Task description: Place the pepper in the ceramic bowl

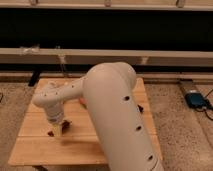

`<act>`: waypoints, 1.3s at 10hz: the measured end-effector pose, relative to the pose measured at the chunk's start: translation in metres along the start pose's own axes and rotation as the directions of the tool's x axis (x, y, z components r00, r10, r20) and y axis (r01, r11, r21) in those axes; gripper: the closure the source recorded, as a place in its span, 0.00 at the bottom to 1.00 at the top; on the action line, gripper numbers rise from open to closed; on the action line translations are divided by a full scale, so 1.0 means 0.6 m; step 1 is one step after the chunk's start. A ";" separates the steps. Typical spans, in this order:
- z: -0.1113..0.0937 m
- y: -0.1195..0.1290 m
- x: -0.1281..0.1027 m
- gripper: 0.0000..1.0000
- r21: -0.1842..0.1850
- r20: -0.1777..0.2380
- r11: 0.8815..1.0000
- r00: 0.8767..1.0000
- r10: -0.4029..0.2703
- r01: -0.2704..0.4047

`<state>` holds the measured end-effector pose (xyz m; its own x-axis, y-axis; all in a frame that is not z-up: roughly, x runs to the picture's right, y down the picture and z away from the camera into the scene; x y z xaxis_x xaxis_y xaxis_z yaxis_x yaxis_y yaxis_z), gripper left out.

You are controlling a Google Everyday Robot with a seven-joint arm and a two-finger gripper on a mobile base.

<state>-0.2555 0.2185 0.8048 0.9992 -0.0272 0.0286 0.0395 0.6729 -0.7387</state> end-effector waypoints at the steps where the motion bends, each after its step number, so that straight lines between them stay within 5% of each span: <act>1: 0.003 0.002 -0.002 0.20 -0.005 -0.006 1.000 1.000 0.000 0.000; 8: 0.023 -0.001 0.005 0.21 -0.034 -0.027 0.999 1.000 0.015 -0.016; 10: 0.025 -0.002 0.006 0.34 -0.038 -0.030 0.999 0.999 0.018 -0.019; 13: 0.026 -0.002 0.006 0.67 -0.041 -0.037 0.999 0.999 0.016 -0.017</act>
<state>-0.2521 0.2289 0.8163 0.9990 -0.0443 -0.0080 0.0223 0.6422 -0.7662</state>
